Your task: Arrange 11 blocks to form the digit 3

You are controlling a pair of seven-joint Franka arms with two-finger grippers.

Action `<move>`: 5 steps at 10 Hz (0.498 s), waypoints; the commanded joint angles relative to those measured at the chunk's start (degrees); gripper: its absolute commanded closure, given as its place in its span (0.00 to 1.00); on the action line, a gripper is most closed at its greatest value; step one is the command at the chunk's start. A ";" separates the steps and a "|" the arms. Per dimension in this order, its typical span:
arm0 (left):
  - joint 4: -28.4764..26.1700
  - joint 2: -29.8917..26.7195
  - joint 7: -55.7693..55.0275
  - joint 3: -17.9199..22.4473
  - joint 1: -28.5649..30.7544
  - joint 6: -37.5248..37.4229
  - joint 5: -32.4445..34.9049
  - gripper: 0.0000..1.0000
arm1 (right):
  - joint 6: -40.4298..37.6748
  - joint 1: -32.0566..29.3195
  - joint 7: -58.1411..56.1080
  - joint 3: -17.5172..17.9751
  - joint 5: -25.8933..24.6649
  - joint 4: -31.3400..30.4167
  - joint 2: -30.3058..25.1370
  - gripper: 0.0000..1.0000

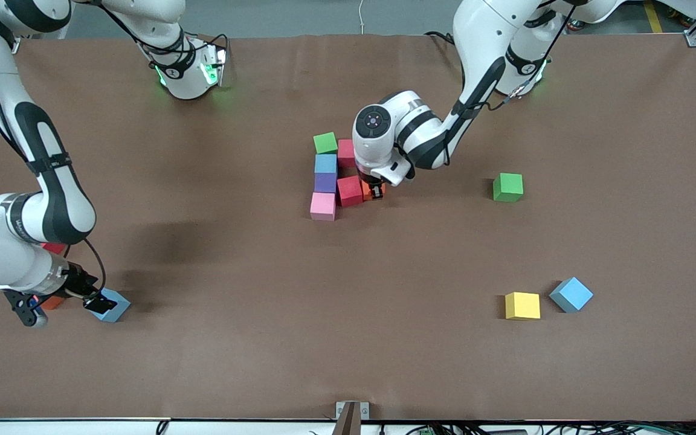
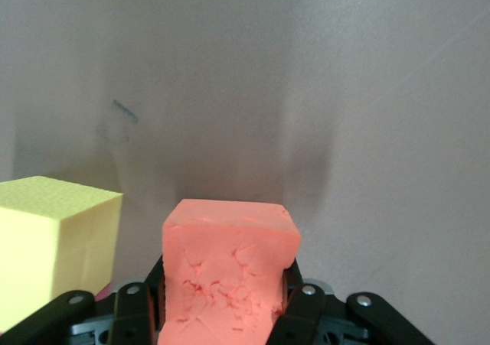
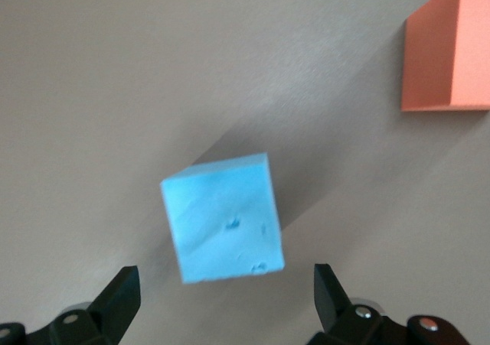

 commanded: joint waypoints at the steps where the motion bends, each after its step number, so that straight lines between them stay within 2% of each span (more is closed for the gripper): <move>1: -0.24 0.09 -4.38 0.33 -0.38 1.01 3.81 0.71 | -0.33 1.82 0.91 -1.31 -2.01 4.28 3.27 0.00; 5: -0.06 0.44 -6.76 0.33 -1.87 1.54 4.51 0.71 | -0.15 2.18 0.56 -2.46 -2.37 4.99 4.94 0.02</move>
